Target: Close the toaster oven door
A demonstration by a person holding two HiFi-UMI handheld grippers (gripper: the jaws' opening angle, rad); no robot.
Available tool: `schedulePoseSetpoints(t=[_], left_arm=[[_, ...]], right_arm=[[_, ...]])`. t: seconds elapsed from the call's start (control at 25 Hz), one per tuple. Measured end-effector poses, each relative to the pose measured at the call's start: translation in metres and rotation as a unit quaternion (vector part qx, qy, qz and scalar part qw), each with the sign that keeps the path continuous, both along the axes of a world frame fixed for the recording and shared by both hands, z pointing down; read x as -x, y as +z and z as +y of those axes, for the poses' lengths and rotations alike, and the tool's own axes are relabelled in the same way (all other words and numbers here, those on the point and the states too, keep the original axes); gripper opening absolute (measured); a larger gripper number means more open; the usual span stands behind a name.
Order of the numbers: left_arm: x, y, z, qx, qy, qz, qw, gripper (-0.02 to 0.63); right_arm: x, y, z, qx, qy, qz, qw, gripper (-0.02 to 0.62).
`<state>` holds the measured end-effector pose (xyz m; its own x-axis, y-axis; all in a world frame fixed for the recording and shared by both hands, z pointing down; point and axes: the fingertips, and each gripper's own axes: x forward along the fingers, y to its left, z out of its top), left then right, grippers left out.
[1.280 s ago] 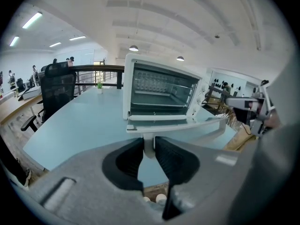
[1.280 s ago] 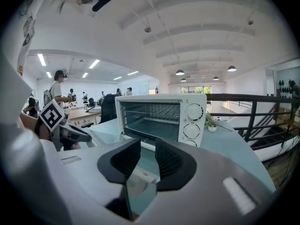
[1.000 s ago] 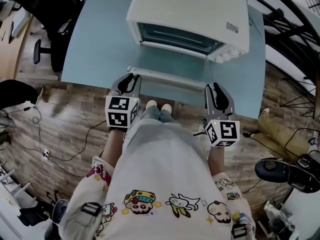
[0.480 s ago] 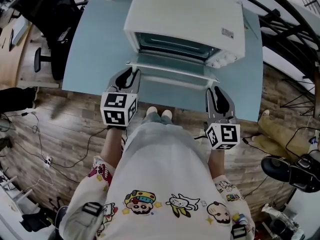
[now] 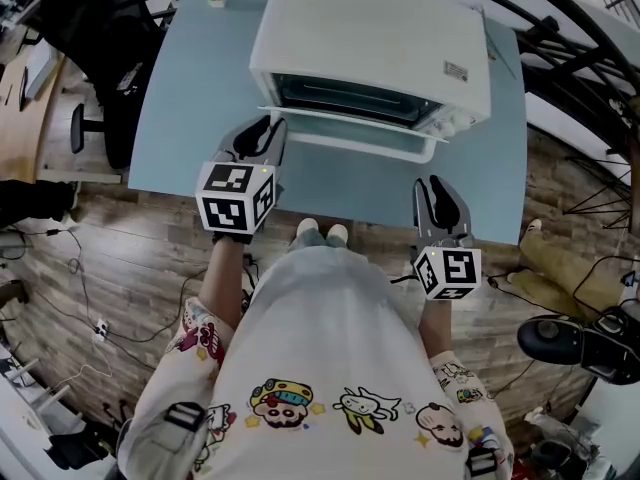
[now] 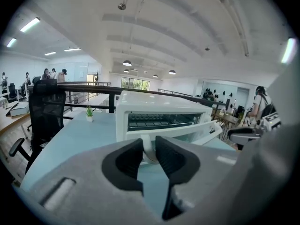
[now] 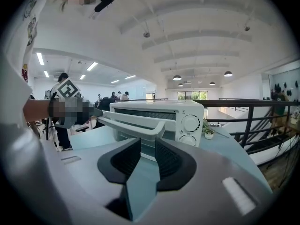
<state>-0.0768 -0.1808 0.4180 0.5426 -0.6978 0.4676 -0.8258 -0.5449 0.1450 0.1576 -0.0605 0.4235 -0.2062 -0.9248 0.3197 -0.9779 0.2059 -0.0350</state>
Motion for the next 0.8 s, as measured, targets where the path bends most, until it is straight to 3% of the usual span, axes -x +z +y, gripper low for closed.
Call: schedulePoseSetpoints(t=[0.8], left_arm=[[-0.013, -0.022, -0.055, -0.029, -0.003, 0.003, 0.9996, 0.081]], right_arm=[[-0.002, 0.007, 0.005, 0.01, 0.023, -0.003, 1.0, 0.107]])
